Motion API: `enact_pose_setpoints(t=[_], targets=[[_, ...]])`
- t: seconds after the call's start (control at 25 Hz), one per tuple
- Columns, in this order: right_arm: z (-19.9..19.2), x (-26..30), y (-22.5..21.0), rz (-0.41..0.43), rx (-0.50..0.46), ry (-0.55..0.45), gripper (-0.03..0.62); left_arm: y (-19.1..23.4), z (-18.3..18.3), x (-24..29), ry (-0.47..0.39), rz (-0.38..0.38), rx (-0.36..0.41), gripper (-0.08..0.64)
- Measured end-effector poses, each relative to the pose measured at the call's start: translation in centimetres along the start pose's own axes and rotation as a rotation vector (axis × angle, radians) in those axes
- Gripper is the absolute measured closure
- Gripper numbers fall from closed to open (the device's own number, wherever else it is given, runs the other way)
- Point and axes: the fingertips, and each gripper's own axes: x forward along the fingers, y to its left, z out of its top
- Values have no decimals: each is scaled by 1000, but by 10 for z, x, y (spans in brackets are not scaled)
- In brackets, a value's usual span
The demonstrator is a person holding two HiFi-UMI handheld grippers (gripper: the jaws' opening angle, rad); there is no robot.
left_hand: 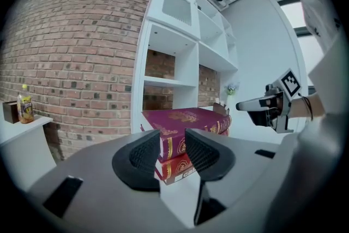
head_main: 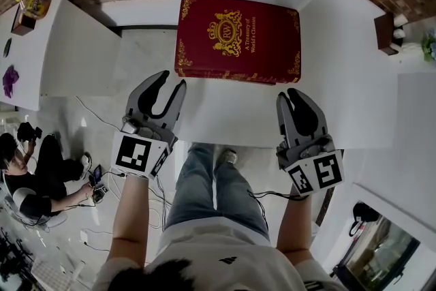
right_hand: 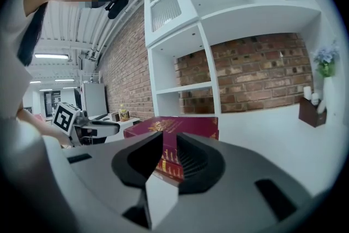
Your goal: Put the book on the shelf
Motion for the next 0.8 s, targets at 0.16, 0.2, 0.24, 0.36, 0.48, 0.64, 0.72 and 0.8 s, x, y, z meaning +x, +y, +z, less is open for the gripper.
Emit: enact_pose_setpoints(t=[0.16,0.2,0.24,0.36,0.48,0.64,0.72,0.8], targets=[[-4,-2,-9,-20,3,3,514,3,-9,7,14,-1,-3,408],[-6,-2,-11,-23,5,3,512,3,-11,8,14,-1,-8,405],[-7,-2,-12,-25,7,5,510,4,-13,9,13,0,-15,402],[-11,-2,-15,-31,7,11,508,6,-18,11,19,6,-32,400],[-15,-1,-19,-31,7,16,503,6,-22,14,29,9,-28,399],[-19,-1,-26,-33,3,21,495,5,-25,19,35,8,-21,396],[-21,0,-29,-32,0,26,491,5,-26,20,35,8,-22,396],[-23,0,-32,-30,-1,31,485,4,-26,22,37,10,-19,396]])
